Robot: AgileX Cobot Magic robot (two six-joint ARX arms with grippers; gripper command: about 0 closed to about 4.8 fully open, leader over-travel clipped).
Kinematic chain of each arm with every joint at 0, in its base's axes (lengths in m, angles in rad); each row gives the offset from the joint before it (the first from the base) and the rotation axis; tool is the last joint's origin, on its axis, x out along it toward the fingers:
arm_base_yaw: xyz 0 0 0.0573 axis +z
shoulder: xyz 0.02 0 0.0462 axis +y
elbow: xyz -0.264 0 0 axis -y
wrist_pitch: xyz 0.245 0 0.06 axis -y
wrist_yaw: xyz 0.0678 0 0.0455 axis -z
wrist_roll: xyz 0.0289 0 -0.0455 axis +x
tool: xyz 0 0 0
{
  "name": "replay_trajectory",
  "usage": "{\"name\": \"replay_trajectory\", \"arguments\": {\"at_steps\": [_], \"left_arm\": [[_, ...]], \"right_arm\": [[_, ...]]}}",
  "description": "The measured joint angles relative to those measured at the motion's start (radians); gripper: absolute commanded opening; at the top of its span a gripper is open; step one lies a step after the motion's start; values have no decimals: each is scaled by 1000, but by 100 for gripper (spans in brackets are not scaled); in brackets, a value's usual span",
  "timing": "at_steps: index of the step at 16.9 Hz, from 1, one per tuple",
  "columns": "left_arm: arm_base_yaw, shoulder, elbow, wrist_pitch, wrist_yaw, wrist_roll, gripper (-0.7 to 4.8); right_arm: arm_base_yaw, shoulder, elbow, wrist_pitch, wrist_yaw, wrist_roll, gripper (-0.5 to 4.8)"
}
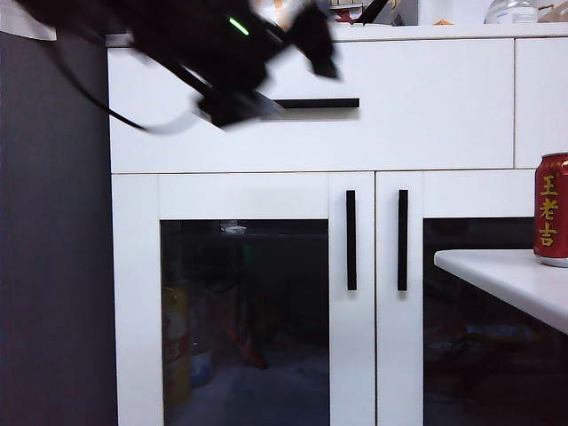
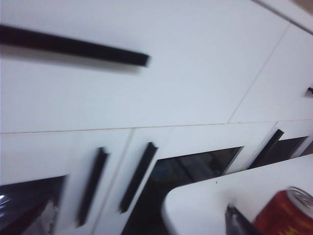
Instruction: Open the left door of the white cabinet, pick up a can of beverage from the table on the right, place it inside the cabinet, and finally close the cabinet door.
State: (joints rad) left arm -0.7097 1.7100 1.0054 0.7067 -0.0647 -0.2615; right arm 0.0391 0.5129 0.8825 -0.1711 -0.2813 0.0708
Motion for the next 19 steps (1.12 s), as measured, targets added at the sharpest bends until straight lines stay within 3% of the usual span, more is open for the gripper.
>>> {"name": "replay_trajectory", "arguments": {"at_steps": [4,7,13,19], "left_arm": [[-18,204,134,19,-56,52,479],[-21,356,246,20,-158,136,479],[-24,599,540,6,-189,138,479],[-23,671,617,-11,-250,127,479]], "right_arm": [[0,10,0,0,20,0,392],[0,26,0,-1,34,-1,391],[-4,38,0,-16,45,-45,391],[-38,51,0,-29,57,-72,391]]}}
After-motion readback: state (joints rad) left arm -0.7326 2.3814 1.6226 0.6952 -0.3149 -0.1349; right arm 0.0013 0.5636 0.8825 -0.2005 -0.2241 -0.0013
